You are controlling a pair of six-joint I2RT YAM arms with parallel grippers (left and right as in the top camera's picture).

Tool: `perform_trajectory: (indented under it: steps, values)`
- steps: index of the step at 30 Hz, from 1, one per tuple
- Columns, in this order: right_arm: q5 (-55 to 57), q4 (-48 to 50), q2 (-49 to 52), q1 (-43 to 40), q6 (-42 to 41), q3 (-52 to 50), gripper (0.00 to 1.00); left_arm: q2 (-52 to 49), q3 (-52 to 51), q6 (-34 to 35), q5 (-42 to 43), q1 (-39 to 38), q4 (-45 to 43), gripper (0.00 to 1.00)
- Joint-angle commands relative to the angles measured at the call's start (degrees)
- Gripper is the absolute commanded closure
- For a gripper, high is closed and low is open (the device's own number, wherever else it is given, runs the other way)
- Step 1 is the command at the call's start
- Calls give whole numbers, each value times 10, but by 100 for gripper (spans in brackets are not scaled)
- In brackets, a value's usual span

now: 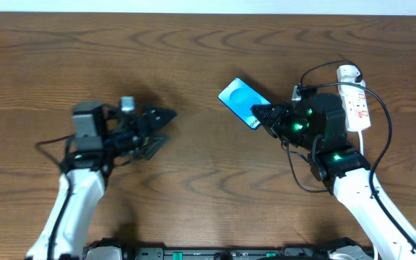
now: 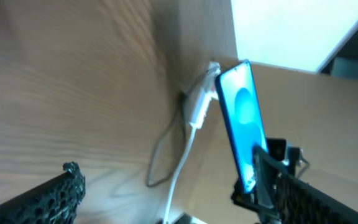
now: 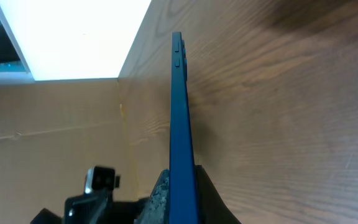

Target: Plug charger to phone and switch on socket

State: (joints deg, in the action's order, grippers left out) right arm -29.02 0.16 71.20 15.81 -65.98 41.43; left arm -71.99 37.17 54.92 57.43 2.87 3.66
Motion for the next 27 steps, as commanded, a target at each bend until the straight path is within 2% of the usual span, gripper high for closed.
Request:
perform_trajectory:
  steps: [1, 5, 8, 10, 15, 19, 27]
  values:
    - [-15, 10, -7, 5, -24, 4, 99, -37, 4, 155, 2, -48, -72, 2]
    - [-15, 12, -7, 7, -52, 4, 99, -62, 4, 253, -35, -88, -123, 3]
    - [-16, 17, -7, 15, -60, 4, 99, -66, 4, 302, -61, -106, -158, 14]
    - [-15, 18, -7, 24, -82, 4, 99, -66, 4, 327, -72, -114, -195, 16]
    - [-15, 19, -7, 59, -155, 4, 99, -66, 4, 342, -89, -123, -281, 16]
    - [-13, 39, -7, 87, -181, 4, 99, -66, 4, 367, -90, -123, -284, 17]
    - [51, 82, -7, 131, -193, 4, 99, -66, 4, 410, -90, -130, -285, 25]
